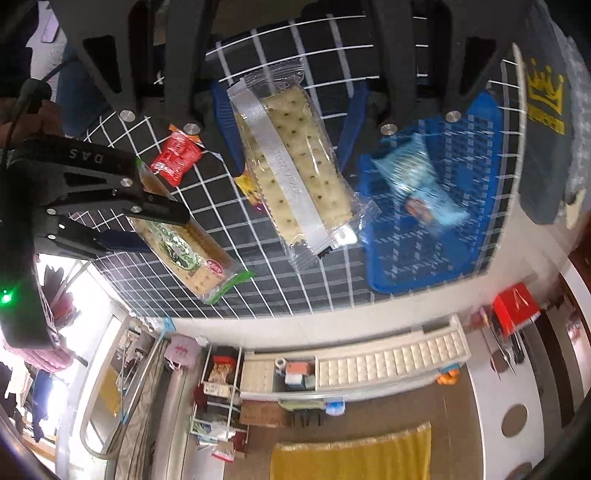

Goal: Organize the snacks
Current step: 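Carry both cracker packs over the blue basket and lower them in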

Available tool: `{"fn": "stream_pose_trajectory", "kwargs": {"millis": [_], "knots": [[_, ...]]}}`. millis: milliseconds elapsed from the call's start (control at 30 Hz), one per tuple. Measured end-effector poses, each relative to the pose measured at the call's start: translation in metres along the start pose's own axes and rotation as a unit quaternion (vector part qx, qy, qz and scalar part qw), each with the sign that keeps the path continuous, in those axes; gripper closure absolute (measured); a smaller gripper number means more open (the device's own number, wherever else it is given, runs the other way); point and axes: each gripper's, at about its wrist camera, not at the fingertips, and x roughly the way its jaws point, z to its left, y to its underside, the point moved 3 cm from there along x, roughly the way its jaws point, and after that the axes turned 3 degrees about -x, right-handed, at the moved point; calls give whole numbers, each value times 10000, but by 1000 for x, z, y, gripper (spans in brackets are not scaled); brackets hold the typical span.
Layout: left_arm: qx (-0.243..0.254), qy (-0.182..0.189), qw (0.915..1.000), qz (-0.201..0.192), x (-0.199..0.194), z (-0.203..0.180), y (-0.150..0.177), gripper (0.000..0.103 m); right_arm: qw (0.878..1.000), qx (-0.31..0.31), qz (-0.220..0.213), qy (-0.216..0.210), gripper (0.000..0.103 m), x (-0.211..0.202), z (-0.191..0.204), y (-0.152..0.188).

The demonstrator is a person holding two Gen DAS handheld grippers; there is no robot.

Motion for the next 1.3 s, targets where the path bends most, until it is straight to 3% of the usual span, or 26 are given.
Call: {"fn": "stream_pose_trajectory", "kwargs": {"millis": [300, 600, 800, 1300], "knots": [[120, -370, 9988, -287, -45, 56, -3, 55, 9993, -149, -276, -203, 42, -6, 50, -22], [37, -556, 9984, -125, -39, 109, -1, 55, 9988, -61, -119, -466, 42, 20, 89, -38], [-264, -372, 9990, 31, -28, 135, 4, 55, 9980, 36, 104, -621, 42, 41, 113, -45], [-423, -112, 9985, 329, 4, 165, 12, 55, 9971, 8, 501, -571, 42, 86, 146, -48]]}}
